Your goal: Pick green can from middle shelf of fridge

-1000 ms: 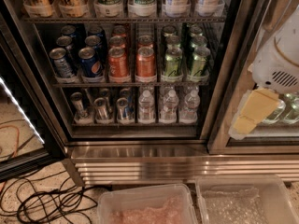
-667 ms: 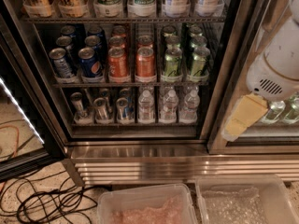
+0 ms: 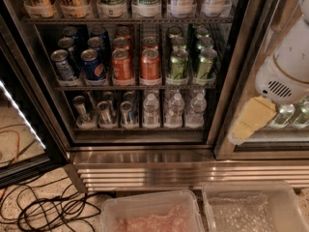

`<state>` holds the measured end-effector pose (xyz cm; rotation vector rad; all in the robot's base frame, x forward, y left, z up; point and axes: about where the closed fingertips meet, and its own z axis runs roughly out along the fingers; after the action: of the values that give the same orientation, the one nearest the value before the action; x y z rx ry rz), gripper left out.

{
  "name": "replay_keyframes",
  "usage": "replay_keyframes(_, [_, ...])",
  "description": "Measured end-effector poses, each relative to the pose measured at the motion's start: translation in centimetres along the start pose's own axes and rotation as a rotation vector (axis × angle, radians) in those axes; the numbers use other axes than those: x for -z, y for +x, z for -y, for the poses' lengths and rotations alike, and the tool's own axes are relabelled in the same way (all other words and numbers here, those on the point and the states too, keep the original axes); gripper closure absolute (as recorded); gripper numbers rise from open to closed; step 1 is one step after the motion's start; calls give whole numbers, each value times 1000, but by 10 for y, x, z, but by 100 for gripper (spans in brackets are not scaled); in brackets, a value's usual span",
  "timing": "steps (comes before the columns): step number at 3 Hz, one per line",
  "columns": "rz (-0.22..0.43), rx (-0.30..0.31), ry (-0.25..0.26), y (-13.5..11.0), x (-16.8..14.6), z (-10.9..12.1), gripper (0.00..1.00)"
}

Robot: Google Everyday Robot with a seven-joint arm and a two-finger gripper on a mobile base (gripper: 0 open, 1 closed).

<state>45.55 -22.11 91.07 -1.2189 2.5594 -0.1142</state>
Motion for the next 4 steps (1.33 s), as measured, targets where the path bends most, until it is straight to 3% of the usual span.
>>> replay_keyframes(1, [23, -86, 18, -5, -7, -3, 0])
replay_keyframes(2, [93, -242, 45, -25, -19, -7, 0])
replay_keyframes(3, [106, -311, 18, -48, -30, -8, 0])
replay_keyframes(4, [104, -320, 16, -48, -29, -8, 0])
